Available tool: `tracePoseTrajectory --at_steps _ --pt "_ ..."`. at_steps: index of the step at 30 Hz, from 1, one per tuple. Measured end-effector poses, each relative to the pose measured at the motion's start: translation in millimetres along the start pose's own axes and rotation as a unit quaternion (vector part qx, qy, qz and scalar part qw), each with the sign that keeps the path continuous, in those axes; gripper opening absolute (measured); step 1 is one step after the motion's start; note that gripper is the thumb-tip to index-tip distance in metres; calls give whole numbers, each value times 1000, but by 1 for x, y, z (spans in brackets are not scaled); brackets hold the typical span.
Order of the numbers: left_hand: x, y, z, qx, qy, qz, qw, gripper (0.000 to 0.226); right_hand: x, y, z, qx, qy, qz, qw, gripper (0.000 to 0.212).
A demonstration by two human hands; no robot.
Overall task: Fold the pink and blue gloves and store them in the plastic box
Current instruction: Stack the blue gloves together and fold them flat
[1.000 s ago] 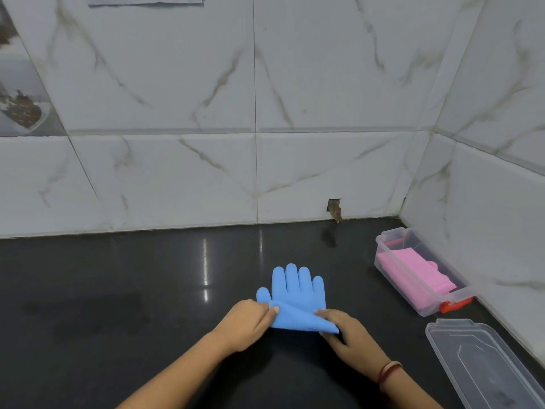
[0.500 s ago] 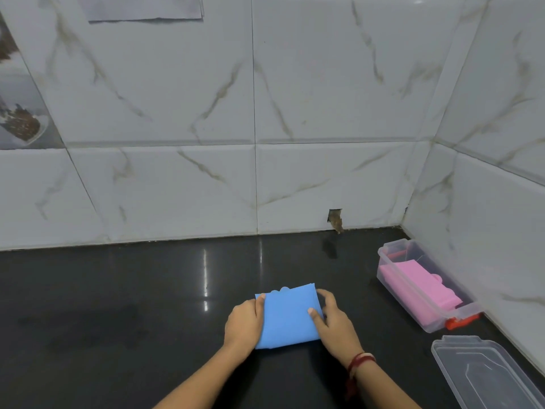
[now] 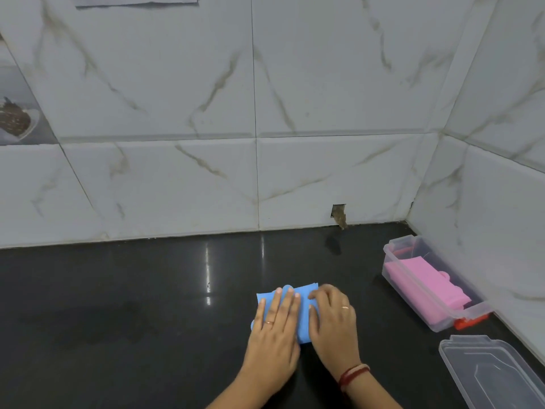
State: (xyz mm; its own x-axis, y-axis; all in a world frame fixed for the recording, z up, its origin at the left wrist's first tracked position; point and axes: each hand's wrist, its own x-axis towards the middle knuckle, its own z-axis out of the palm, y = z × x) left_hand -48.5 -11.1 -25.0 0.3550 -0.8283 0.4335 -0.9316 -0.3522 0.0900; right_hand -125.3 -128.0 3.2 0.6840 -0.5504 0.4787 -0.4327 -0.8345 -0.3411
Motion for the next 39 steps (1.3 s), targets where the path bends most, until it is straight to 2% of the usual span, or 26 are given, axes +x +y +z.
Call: tracePoseTrajectory --at_steps 2,3,6,9,13,16,20,23,25,27,28,31,34,37,39 --pt "7 1 1 22 -31 -62 997 59 1 -4 2 -16 -42 -114 992 35" --pt "9 -2 2 26 -35 -90 995 57 0 -3 6 -11 -85 -134 987 43" --pt "10 -11 7 39 -40 -101 993 66 -2 14 25 30 -198 -117 973 55" --pt "8 -14 7 24 -88 -89 992 67 -3 26 36 11 -214 -129 968 65" --pt "9 -15 8 32 -119 -94 988 73 -5 26 39 -11 -208 -128 970 67" --pt "10 -16 7 34 -172 -119 977 75 -7 24 38 -21 -200 -89 975 71" --pt "3 -21 14 26 -219 -178 959 102 -13 25 37 -23 -211 -29 977 77" --pt "-2 -19 1 35 -158 -165 973 114 -13 23 34 9 -214 38 976 77" --pt "-2 -17 -5 40 -96 -76 992 109 -11 22 27 85 -207 127 966 75" --pt "-1 -11 -3 47 -66 28 996 101 -9 24 20 153 -213 194 946 72" --pt "1 -7 -4 48 -92 43 994 97 -8 24 16 168 -218 211 938 72" --pt "11 0 -1 48 -166 7 985 82 -4 25 5 228 -223 260 911 71" --pt "23 -5 9 68 -224 2 972 71 -4 24 -6 332 -212 329 858 67" --pt "29 -7 14 110 -240 29 964 66 -10 23 -11 463 -184 405 767 57" --pt "34 -9 14 124 -251 43 959 64 -15 23 -12 546 -165 469 674 53"
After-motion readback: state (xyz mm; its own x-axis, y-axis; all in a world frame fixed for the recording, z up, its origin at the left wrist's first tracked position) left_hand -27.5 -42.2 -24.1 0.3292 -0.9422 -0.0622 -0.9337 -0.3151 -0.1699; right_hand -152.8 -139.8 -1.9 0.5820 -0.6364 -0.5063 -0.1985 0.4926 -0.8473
